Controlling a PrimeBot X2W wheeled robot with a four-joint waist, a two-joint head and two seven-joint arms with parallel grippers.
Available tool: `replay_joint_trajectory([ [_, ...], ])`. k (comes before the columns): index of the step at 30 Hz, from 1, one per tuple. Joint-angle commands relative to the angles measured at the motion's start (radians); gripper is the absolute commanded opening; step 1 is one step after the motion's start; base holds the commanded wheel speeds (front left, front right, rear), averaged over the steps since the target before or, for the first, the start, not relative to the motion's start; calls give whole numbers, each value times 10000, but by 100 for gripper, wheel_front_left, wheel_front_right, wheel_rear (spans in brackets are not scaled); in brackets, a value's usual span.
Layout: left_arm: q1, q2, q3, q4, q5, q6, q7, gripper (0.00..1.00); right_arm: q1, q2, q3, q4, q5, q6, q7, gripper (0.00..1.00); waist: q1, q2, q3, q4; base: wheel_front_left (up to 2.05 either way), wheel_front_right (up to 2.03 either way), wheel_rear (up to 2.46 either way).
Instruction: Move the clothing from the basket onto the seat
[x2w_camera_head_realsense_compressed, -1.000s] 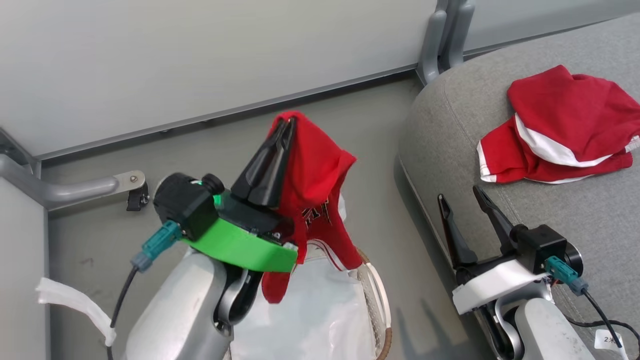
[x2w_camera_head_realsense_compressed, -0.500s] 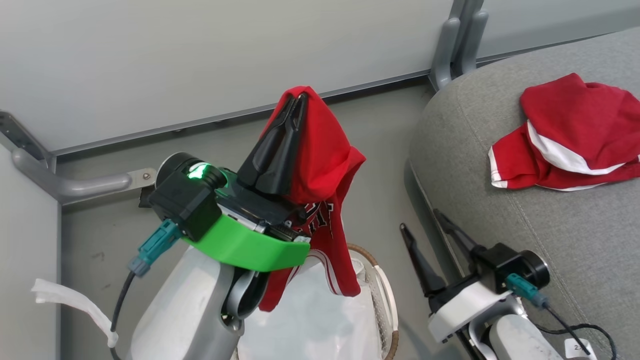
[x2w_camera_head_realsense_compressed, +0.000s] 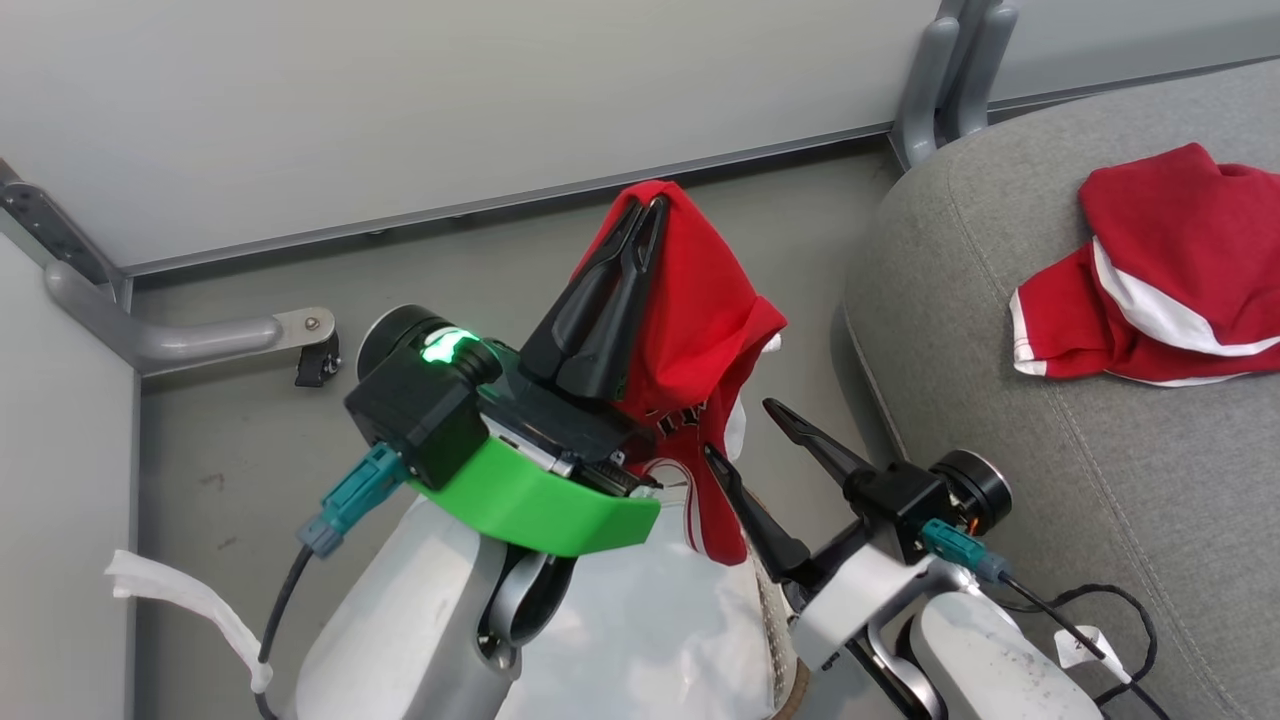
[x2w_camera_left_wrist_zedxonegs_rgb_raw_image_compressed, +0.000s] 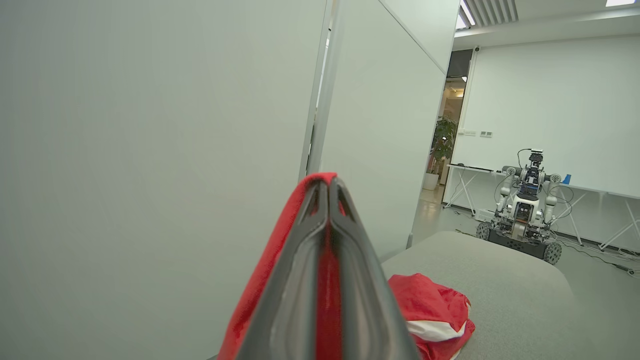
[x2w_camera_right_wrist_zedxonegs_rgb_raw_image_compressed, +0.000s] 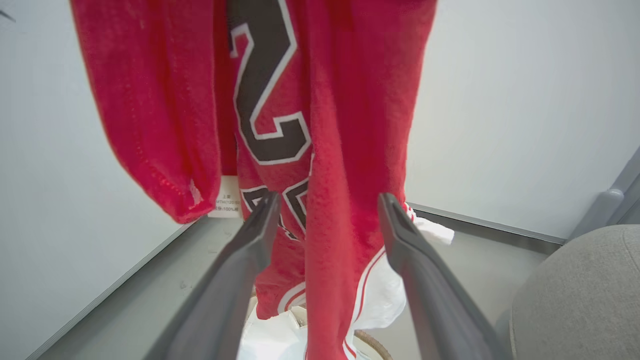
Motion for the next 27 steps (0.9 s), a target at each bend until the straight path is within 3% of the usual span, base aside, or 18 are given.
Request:
replay_joint_trajectory([
  [1,-187,-16,-31,8,27,-29,-7,0,-163,25,27,151,-115,-14,-45,100,0,0,5,27,0,0,0],
  [14,-580,-151,-1004,-184,-293,-30,-7,0,-944,283,160,1893,-757,-14,-45,99,0,0,73,590,0,0,0],
  [15,-589,-159,-1041,-190,-301,-30,-7,0,-966,306,172,2016,-749,-14,-45,47,0,0,71,631,0,0,0],
  [16,-599,-170,-1099,-194,-318,-30,-7,0,-984,331,180,2164,-714,-13,-45,40,0,0,69,690,0,0,0],
  [17,-599,-173,-1123,-196,-335,-30,-7,0,-1002,348,206,2254,-664,-13,-45,0,0,0,65,723,0,0,0],
  [27,-533,-198,-1088,-160,-299,-30,-7,0,-996,413,224,2343,-317,-14,-45,0,0,0,61,774,0,0,0],
])
